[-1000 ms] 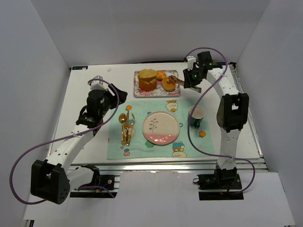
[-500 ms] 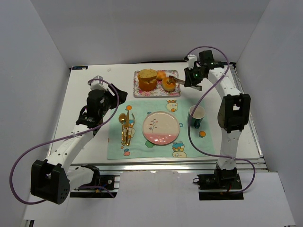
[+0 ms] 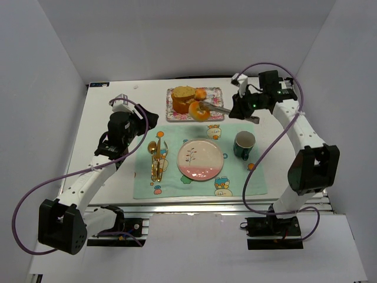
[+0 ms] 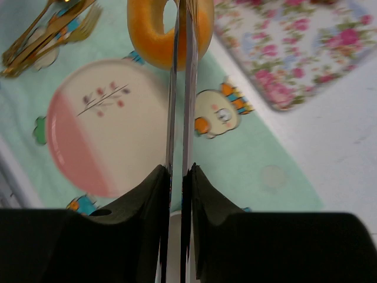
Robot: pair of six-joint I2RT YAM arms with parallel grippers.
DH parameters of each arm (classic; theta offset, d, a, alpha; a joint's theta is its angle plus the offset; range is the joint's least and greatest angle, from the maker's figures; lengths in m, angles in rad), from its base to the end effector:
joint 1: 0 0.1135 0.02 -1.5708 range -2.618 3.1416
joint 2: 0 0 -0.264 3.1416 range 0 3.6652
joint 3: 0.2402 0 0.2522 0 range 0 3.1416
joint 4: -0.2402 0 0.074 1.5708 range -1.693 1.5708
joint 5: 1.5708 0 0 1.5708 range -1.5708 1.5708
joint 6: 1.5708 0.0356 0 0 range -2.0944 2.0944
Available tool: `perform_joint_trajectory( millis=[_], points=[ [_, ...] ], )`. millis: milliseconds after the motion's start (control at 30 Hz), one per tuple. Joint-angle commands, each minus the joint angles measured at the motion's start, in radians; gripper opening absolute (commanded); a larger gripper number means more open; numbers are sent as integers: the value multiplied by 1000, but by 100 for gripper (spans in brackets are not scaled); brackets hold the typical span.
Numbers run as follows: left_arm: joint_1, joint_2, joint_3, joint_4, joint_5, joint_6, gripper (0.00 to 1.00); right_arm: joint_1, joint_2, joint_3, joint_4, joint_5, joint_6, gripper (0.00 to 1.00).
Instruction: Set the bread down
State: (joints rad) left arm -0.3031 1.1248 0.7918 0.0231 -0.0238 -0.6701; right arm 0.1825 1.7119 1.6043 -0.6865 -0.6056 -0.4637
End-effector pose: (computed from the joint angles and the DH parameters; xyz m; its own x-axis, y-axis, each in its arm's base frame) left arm 0.2499 -0.0773 0.2949 -0.4000 -0.5254 -0.7509 0.0362 0.8097 -0.5858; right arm 0.3695 0.0888 0.3346 -0.3851 -0.4450 -0.8085 -0.7981 0.6005 0.0496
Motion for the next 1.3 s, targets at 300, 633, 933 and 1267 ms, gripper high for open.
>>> perform_joint_trajectory(
  millis=[300, 633, 933, 1267],
  points=[
    [2, -34, -9, 31, -4, 6, 76, 201, -298, -422, -12, 13, -254, 2],
    [1, -59, -28, 29, -13, 1, 76, 233, -258, -432, -24, 37, -280, 25],
    [2, -80, -39, 29, -22, -5, 76, 235, -264, -422, -35, 29, -293, 42],
    [1, -71, -29, 31, -19, -2, 76, 233, -284, -405, -41, 15, -291, 44]
  ],
)
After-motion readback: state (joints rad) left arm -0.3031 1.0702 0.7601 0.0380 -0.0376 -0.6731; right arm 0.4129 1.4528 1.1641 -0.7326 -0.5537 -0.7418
